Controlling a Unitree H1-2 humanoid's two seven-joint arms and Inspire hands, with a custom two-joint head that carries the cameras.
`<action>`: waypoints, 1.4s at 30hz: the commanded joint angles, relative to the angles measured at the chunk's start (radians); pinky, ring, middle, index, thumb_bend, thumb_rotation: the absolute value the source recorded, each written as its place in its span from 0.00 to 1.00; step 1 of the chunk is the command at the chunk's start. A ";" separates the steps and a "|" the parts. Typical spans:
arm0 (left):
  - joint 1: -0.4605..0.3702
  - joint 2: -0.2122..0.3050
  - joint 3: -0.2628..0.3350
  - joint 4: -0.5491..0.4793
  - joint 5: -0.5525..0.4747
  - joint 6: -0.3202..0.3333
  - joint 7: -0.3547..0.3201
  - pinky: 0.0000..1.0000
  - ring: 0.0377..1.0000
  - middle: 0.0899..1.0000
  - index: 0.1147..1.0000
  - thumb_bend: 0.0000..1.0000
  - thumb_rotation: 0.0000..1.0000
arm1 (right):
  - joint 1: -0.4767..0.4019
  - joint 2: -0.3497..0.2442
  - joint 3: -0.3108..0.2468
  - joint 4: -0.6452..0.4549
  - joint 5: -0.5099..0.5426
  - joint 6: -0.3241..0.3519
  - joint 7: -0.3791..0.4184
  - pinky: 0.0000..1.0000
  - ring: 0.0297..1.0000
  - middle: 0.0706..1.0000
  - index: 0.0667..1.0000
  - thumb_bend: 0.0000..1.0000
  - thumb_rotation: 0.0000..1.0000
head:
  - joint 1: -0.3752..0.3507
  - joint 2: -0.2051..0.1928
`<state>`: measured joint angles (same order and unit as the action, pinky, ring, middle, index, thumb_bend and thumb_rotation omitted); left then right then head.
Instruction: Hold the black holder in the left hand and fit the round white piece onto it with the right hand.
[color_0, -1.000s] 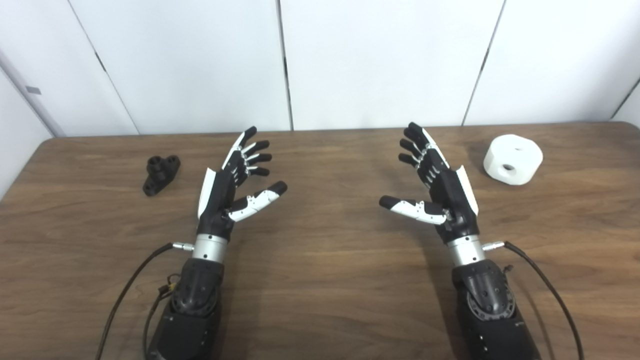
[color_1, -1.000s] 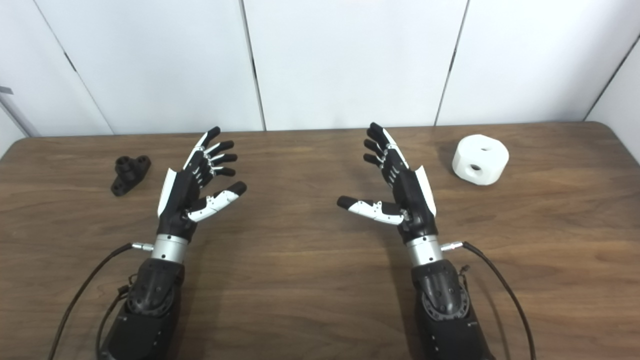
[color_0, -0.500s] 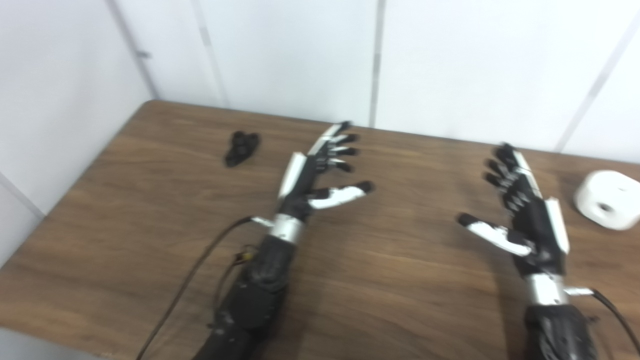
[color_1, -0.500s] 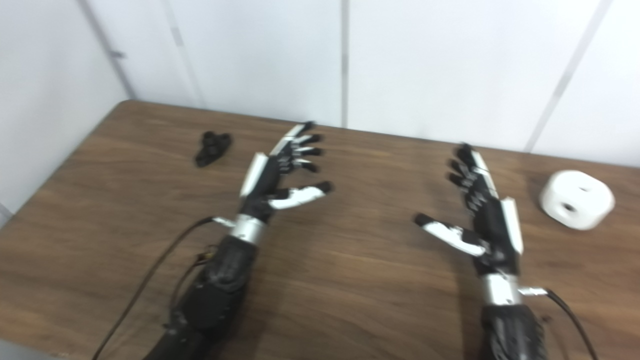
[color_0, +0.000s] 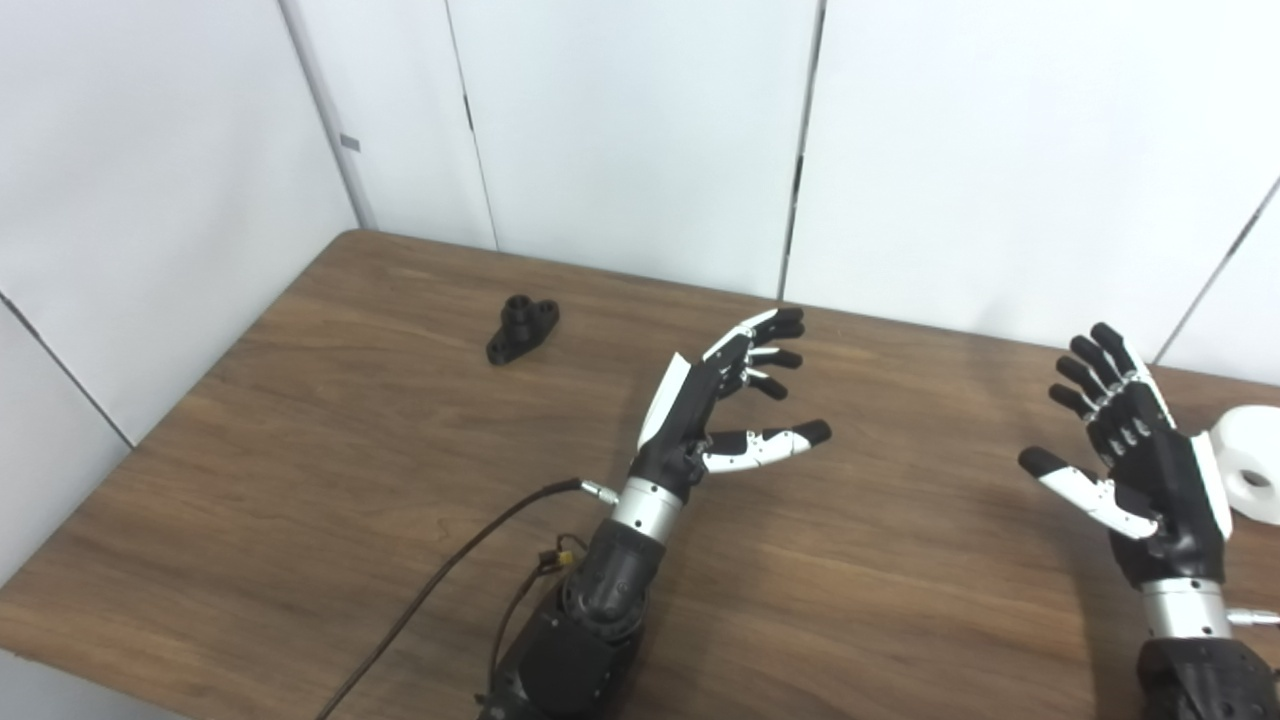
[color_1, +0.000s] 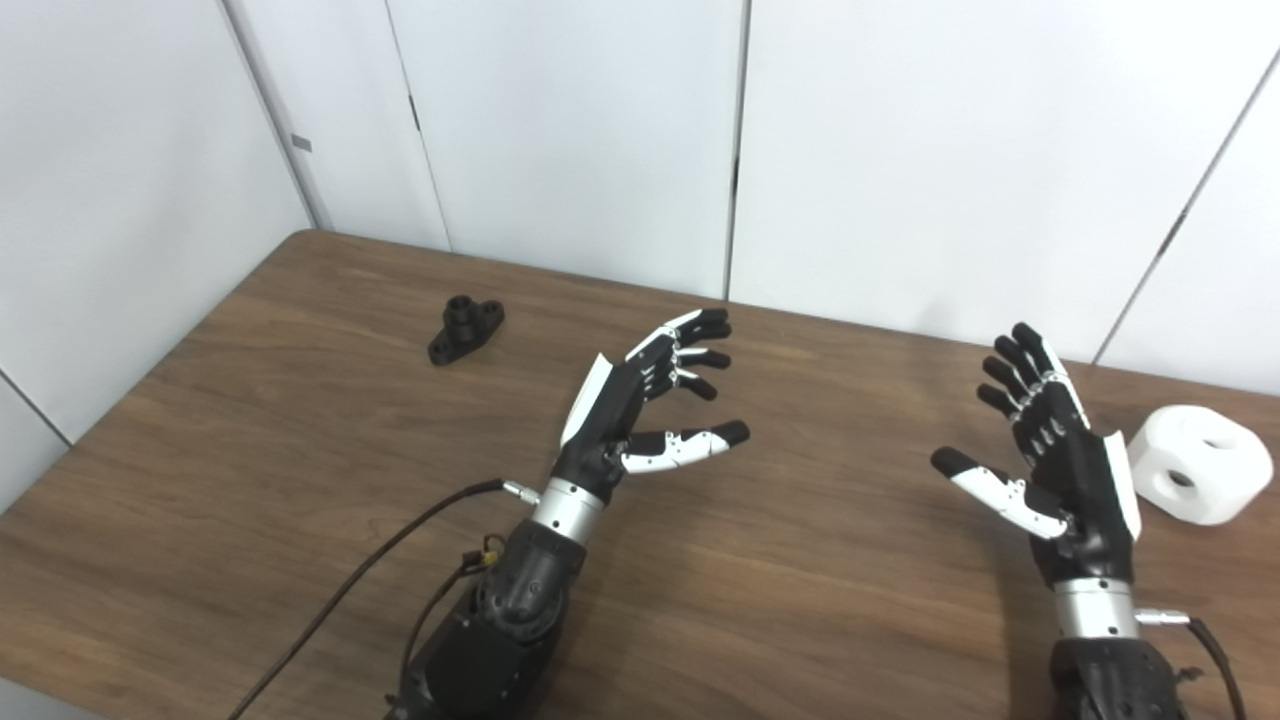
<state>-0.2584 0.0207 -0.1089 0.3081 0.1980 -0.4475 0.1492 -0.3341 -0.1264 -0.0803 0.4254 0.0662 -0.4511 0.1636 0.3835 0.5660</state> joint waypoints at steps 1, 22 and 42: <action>0.044 0.027 0.008 0.007 0.021 -0.022 0.017 0.56 0.69 0.75 0.75 0.68 0.09 | 0.085 0.014 -0.008 0.070 0.000 -0.019 0.008 0.83 0.88 0.90 0.91 0.83 0.35 | 0.003 -0.002; 0.008 0.184 0.104 -0.188 0.205 0.099 0.023 0.55 0.65 0.69 0.68 0.70 0.03 | 0.072 0.010 -0.031 0.092 -0.007 -0.019 0.029 0.83 0.88 0.91 0.92 0.82 0.35 | 0.017 -0.013; -0.021 0.283 0.205 -0.315 0.352 0.300 0.058 0.66 0.74 0.74 0.71 0.73 0.12 | 0.071 0.018 -0.036 0.097 -0.006 -0.019 0.035 0.81 0.86 0.90 0.92 0.81 0.33 | 0.027 -0.017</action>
<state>-0.2330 0.2805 0.0871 0.0383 0.5469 -0.1512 0.1905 -0.3439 -0.1229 -0.1122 0.4377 0.0539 -0.4533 0.1919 0.4111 0.5476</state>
